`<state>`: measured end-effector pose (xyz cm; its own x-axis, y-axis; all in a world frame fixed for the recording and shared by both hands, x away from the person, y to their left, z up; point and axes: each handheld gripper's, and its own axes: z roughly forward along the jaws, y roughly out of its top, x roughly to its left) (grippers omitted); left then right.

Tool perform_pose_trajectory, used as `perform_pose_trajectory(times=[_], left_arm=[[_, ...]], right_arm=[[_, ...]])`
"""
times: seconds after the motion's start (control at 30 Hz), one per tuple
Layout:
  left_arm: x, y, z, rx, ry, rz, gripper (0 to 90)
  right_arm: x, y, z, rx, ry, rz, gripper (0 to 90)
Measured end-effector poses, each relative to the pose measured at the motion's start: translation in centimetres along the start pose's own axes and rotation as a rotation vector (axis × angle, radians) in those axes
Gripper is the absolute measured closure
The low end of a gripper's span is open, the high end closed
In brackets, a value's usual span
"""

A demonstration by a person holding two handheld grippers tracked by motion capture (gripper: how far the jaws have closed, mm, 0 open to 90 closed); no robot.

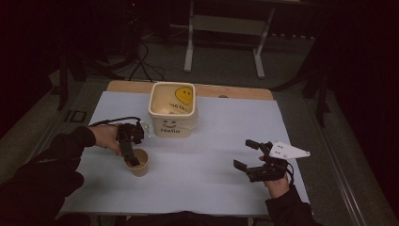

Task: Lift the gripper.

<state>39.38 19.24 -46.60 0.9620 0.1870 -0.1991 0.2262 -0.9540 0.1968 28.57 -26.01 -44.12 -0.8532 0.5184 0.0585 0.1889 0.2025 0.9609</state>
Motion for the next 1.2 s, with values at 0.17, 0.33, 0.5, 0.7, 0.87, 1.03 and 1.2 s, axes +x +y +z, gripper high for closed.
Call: perform_pose_trajectory(times=[0.17,0.33,0.5,0.7,0.87,1.03,1.2], left_arm=[[0.0,0.1,-0.1,0.000,0.003,0.000,2.1],[-0.1,0.3,-0.2,-0.003,0.000,0.001,2.1],[-0.3,0.7,-0.8,-0.001,0.007,0.009,2.0],[-0.8,0.9,-1.8,-0.009,0.015,0.018,2.1],[-1.1,1.0,-2.9,-0.005,0.024,0.017,2.0],[-1.3,1.1,-4.2,-0.009,0.047,0.008,1.9],[-1.6,1.2,-5.0,-0.002,0.048,0.011,1.8]], right_arm=[[0.0,0.0,0.0,0.006,0.000,0.001,11.3],[0.0,0.0,0.0,0.006,0.002,0.000,11.3],[0.0,0.0,-0.1,0.003,0.003,-0.002,11.3],[0.0,0.0,-0.2,0.007,0.003,0.002,11.3],[0.1,0.0,-0.1,0.009,0.004,0.003,11.2],[0.1,0.0,-0.1,0.008,0.004,0.006,10.6],[0.0,0.0,-0.1,0.003,0.014,0.017,10.4]])
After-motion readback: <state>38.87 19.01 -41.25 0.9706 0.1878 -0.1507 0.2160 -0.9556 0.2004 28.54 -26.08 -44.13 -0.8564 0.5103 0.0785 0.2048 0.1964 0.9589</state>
